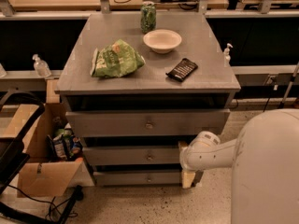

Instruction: Open middle drawer

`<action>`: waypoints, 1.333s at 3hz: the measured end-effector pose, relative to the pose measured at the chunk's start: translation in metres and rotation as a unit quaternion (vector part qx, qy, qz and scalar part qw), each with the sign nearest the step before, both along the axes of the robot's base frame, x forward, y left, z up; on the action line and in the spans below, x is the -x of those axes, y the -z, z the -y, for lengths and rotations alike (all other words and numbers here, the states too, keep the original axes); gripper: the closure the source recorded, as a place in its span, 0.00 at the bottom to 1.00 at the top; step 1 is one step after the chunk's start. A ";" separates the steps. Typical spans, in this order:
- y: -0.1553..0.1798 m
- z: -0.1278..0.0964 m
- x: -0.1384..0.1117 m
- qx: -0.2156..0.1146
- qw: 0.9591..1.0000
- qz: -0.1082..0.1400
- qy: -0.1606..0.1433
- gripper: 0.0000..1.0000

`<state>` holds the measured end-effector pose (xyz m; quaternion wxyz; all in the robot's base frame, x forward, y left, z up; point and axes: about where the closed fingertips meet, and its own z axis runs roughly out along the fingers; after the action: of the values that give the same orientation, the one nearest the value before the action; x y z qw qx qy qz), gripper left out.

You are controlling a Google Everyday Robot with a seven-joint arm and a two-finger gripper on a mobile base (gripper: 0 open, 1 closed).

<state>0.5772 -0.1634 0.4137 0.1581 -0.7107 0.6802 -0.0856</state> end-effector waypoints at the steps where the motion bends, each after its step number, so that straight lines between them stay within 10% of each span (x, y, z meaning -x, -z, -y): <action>1: -0.001 -0.001 -0.008 -0.010 1.000 -0.011 0.008 0.27; 4: -0.021 0.010 -0.014 -0.006 1.000 -0.013 0.014 0.96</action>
Offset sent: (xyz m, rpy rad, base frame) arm 0.0305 -0.0110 0.0267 0.0242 0.0301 -0.0230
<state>0.5912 -0.1735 0.4349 0.1517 -0.7015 0.6924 -0.0743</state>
